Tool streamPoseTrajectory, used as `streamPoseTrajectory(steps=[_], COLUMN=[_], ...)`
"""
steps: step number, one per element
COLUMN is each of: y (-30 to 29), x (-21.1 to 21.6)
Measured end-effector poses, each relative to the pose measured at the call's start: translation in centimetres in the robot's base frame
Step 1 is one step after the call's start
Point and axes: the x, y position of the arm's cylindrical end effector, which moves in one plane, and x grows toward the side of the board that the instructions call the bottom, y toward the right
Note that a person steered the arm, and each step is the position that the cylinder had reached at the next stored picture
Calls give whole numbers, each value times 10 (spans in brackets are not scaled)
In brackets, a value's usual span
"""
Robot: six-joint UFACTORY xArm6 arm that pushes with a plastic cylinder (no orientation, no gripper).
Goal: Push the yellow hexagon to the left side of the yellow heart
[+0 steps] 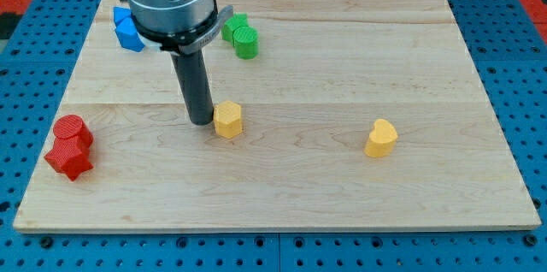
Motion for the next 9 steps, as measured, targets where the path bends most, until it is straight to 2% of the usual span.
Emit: streamPoseTrajectory(steps=[1,3,5,7,9], y=[13,28,73,70,138], x=[-4,19,34,58,58])
